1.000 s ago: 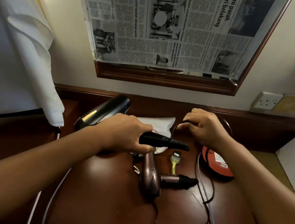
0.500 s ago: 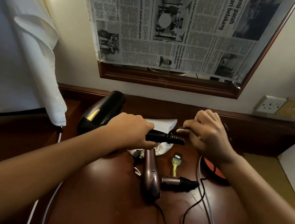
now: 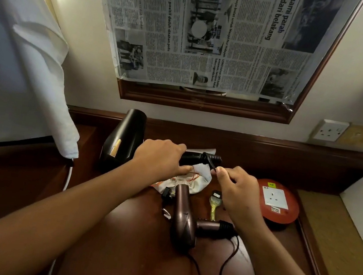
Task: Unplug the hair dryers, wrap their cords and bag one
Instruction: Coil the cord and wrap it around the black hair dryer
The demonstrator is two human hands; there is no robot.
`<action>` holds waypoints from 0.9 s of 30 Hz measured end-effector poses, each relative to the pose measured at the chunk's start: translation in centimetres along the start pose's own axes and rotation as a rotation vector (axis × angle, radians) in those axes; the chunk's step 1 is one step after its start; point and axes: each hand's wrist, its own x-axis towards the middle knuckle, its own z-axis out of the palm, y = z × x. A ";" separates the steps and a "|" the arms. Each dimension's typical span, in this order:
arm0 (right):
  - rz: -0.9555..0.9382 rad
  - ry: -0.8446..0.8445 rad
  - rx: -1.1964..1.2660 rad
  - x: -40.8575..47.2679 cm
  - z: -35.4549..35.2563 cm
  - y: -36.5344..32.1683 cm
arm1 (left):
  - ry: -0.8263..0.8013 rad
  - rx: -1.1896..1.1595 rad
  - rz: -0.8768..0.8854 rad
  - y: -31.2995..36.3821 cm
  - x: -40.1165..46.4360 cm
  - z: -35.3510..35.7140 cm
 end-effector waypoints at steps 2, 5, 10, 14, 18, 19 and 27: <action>0.189 -0.071 0.177 0.0 0.5 0.0 | 0.023 -0.003 -0.006 -0.1 0.2 0.0; 0.407 -0.231 0.325 -0.1 0.8 -0.4 | 0.053 -0.002 0.006 -0.1 0.3 0.3; 0.464 -0.416 0.492 -0.5 0.4 -1.8 | 0.098 -0.040 0.027 -0.3 0.1 0.1; 0.546 -0.389 0.744 -1.0 0.7 -1.9 | 0.133 -0.089 0.038 -0.6 0.0 -0.6; 0.588 -0.372 0.971 -2.1 1.2 -1.5 | 0.149 -0.132 0.051 -1.1 -0.3 -1.2; 0.581 -0.375 0.982 -2.3 1.3 -1.4 | 0.149 -0.132 0.056 -1.2 -0.4 -1.3; 0.518 -0.319 1.069 -2.5 1.4 -1.4 | 0.122 -0.193 0.041 -1.6 -1.2 -1.5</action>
